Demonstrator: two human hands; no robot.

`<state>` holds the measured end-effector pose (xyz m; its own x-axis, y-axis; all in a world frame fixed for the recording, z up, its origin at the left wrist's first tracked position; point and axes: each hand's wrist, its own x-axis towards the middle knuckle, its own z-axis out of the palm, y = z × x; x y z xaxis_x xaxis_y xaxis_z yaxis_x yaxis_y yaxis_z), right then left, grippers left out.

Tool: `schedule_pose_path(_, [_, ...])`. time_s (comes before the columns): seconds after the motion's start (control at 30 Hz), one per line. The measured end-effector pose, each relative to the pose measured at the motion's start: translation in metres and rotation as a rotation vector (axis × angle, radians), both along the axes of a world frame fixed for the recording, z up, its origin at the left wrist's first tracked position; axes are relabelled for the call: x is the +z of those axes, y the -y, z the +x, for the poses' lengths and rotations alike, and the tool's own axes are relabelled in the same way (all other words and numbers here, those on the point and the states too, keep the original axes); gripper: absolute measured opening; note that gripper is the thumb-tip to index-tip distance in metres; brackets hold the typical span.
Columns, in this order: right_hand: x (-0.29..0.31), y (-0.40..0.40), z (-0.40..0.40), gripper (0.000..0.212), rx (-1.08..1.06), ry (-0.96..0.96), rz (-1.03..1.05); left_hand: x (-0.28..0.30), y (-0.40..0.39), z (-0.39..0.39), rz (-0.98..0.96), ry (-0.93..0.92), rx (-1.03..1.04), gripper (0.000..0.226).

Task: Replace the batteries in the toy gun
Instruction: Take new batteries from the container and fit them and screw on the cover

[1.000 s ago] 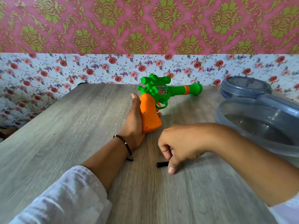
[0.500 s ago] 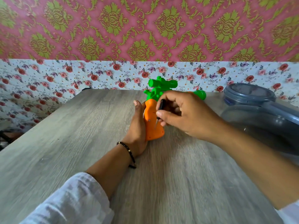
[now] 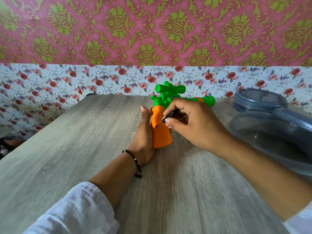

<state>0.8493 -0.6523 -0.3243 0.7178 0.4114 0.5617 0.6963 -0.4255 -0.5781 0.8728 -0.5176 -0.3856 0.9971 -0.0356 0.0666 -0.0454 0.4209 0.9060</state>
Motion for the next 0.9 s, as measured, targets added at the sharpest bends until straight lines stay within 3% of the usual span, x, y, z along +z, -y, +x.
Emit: schedule_pose_path(0.9, [0.0032, 0.0012, -0.0029, 0.006, -0.005, 0.105, -0.121, 0.0003, 0.0002, -0.0023, 0.021, -0.008, -0.035, 0.059])
